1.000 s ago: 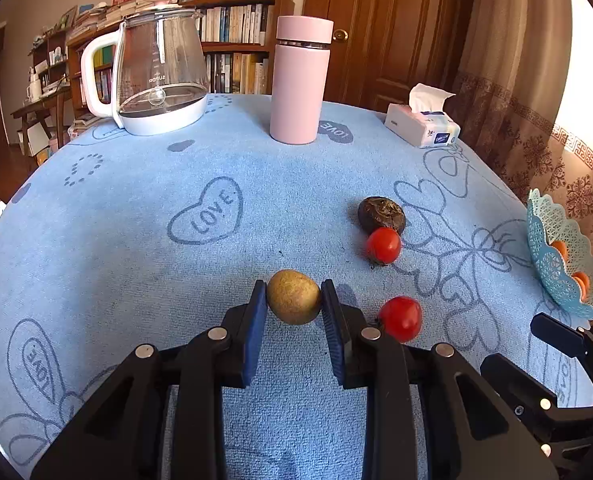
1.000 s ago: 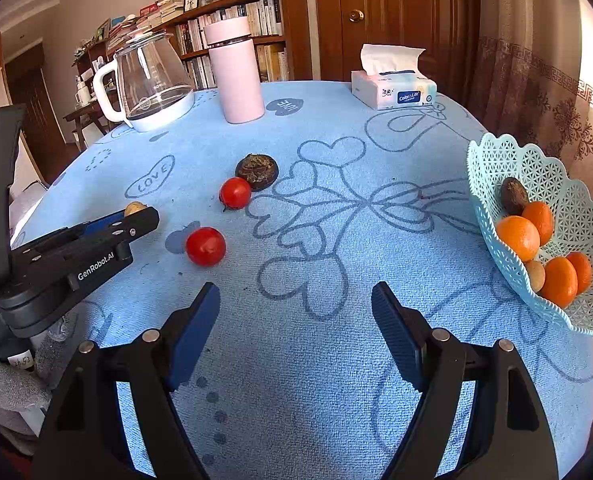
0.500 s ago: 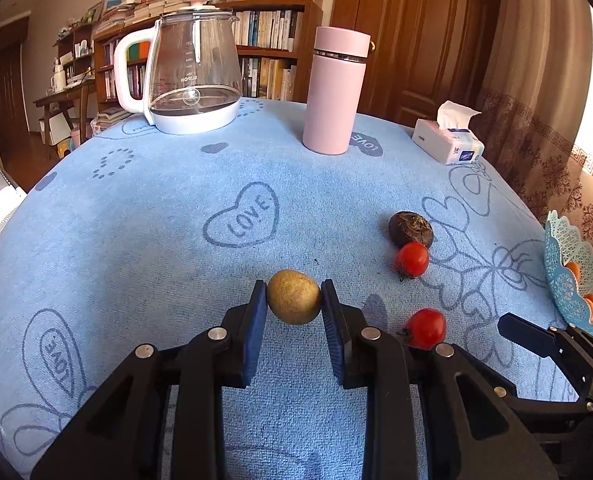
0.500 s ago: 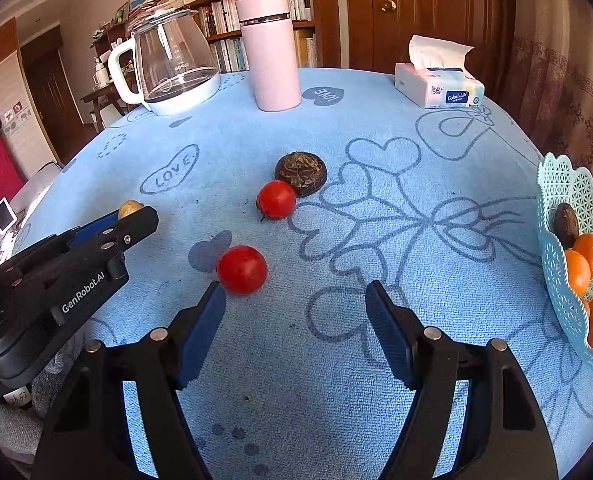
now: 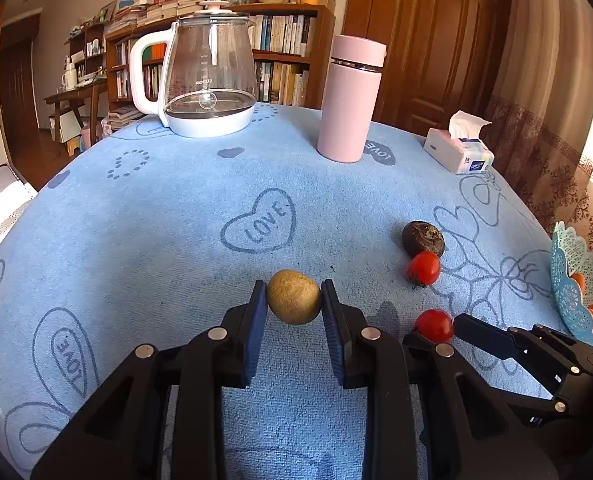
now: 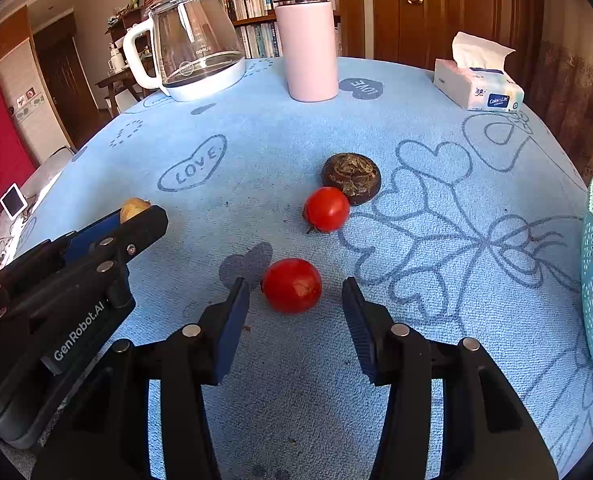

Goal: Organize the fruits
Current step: 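Grasp a red cherry tomato with the right gripper while left holds the tan fruit, then carry the tomato toward the basket with right while left holds the tan fruit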

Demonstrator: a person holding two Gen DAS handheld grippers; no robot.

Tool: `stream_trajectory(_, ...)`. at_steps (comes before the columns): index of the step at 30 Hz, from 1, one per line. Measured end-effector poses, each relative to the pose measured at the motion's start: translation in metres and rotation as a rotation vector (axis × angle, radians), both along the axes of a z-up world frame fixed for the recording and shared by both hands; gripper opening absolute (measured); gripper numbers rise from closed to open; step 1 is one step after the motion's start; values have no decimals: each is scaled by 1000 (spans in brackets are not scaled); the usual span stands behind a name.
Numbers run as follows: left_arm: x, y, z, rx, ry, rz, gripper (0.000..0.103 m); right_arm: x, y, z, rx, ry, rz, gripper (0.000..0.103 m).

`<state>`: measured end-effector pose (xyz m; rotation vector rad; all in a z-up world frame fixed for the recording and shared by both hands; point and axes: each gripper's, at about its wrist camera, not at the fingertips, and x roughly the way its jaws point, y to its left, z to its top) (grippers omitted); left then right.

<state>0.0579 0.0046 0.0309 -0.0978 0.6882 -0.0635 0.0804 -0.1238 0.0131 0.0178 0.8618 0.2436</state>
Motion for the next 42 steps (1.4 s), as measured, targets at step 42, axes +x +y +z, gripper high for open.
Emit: stream_trajectory(42,-8,-9,4,9,-23,-44,28,-51,-90,38,63,-81,-261,32)
